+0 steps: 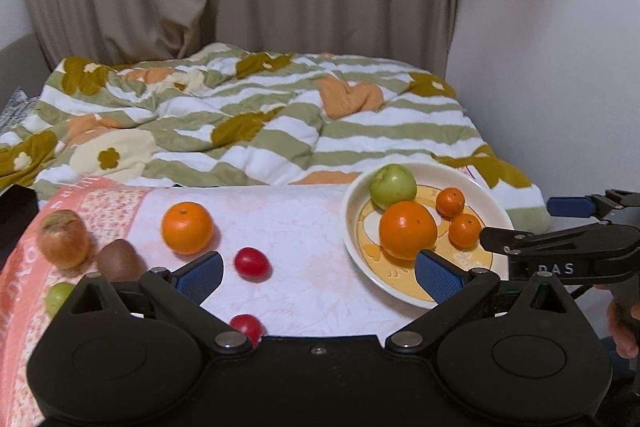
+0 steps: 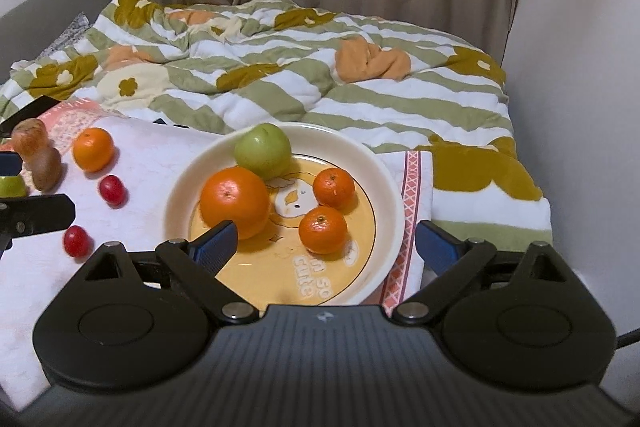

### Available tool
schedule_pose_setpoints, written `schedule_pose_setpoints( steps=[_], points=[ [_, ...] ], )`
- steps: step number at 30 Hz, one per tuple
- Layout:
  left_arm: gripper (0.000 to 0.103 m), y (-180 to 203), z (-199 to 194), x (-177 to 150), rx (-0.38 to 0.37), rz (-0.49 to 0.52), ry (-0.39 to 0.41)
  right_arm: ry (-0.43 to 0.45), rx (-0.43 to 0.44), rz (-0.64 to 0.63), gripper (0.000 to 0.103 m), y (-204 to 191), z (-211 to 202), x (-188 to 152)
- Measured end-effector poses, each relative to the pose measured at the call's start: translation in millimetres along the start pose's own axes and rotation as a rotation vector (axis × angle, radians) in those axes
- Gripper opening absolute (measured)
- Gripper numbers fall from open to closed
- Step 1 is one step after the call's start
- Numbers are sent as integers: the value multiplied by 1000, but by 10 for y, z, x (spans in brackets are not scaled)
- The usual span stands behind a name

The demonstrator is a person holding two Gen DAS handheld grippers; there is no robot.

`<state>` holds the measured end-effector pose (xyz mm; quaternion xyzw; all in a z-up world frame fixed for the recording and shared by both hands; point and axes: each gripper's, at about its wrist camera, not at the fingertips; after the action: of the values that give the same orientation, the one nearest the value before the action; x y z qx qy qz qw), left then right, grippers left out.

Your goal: Organize fruits

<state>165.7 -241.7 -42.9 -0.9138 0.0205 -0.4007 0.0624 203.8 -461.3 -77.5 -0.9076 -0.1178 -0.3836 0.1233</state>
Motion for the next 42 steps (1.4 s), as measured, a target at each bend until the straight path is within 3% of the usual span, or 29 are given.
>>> schedule_pose_setpoints(
  steps=[10, 21, 32, 42],
  points=[
    [103, -455, -446, -154, 78, -48, 35, 9, 53, -21, 103, -463, -388, 43],
    [103, -1421, -754, -307, 107, -33, 100, 46, 29, 27, 103, -1285, -670, 107],
    [103, -2434, -379, -351, 17, 45, 73, 55, -104, 178, 103, -2257, -568, 37],
    [103, -2875, 247, -322, -62, 106, -19, 1, -184, 297, 103, -2741, -144, -47]
  ],
)
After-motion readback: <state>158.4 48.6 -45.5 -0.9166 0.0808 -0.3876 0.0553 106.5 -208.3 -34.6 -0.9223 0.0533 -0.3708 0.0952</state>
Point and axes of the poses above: each gripper's, at about its wrist camera, not at the fingertips, and z roughly the way its jaws point, y to its right, x to its top, and after that the axes turned 12 degrees about x, right-handed
